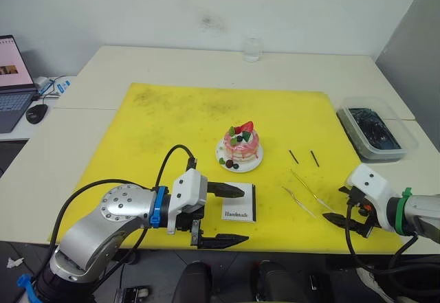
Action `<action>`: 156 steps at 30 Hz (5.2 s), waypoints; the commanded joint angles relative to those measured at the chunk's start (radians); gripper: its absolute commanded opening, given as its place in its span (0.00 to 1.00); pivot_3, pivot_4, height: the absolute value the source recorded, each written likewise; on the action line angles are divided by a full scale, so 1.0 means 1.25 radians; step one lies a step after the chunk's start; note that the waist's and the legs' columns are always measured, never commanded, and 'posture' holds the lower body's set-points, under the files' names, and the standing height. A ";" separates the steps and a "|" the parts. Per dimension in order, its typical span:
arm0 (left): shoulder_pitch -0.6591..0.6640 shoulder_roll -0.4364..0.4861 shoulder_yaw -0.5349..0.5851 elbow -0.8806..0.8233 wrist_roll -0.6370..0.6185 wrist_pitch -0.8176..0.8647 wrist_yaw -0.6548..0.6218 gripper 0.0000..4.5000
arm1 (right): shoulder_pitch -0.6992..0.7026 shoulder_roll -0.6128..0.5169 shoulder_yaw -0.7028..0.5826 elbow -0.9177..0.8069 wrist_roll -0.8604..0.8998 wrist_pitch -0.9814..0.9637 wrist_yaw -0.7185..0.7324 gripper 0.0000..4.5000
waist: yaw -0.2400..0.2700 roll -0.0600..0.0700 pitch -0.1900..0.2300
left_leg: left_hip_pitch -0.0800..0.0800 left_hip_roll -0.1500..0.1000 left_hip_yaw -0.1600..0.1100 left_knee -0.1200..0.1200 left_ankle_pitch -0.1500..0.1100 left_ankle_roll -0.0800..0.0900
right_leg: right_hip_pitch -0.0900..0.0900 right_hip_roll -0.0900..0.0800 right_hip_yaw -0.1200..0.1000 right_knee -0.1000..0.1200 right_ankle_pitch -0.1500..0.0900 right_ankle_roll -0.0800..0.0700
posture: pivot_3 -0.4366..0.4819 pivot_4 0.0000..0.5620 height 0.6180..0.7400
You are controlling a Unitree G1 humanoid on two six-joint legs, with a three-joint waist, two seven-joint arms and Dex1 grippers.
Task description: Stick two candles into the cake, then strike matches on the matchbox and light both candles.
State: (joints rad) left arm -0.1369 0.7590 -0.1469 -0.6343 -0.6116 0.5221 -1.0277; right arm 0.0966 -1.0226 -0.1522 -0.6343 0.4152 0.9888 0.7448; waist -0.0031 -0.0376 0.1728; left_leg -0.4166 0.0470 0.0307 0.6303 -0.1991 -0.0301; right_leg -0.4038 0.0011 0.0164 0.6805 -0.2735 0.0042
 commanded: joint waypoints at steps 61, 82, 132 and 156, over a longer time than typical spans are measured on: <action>-0.252 -0.307 0.144 0.219 -0.846 0.370 0.579 0.73 | -0.337 0.108 0.006 -0.032 1.197 -0.093 -0.583 0.00 | -0.002 -0.001 0.000 | -0.001 -0.001 -0.001 0.001 0.000 0.000 | 0.000 0.003 0.000 0.000 0.001 0.001 | 0.48 0.27 1.00; -0.258 -0.291 0.153 0.197 -0.716 0.336 0.529 0.00 | -0.312 0.054 0.017 -0.033 1.089 -0.076 -0.504 0.14 | -0.001 -0.001 0.000 | -0.002 -0.001 -0.001 0.001 0.000 0.000 | 0.000 0.003 0.000 -0.001 0.001 0.001 | 0.48 0.27 1.00; -0.298 -0.277 0.076 0.574 0.164 -0.228 0.116 0.00 | -0.414 0.186 0.153 -0.118 0.314 -0.016 -0.316 0.99 | -0.001 -0.001 0.000 | -0.007 0.000 -0.001 0.000 0.000 0.000 | -0.004 0.001 -0.001 -0.002 0.000 0.000 | 0.48 0.27 1.00; -0.267 -0.325 0.061 0.658 0.252 -0.364 0.112 0.00 | -0.388 0.202 0.149 -0.139 0.303 -0.001 -0.314 0.99 | -0.001 -0.001 0.000 | -0.006 0.000 -0.001 0.000 0.000 0.000 | -0.004 0.001 -0.001 -0.001 0.000 0.000 | 0.48 0.27 1.00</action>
State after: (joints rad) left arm -0.4781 0.3563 -0.0610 0.1915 -0.3082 0.0698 -0.8864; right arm -0.3864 -0.7742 0.0614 -0.7745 0.8000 0.9915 0.3483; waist -0.0043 -0.0384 0.1733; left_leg -0.4246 0.0475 0.0297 0.6302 -0.1990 -0.0300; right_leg -0.4085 0.0027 0.0145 0.6789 -0.2731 0.0048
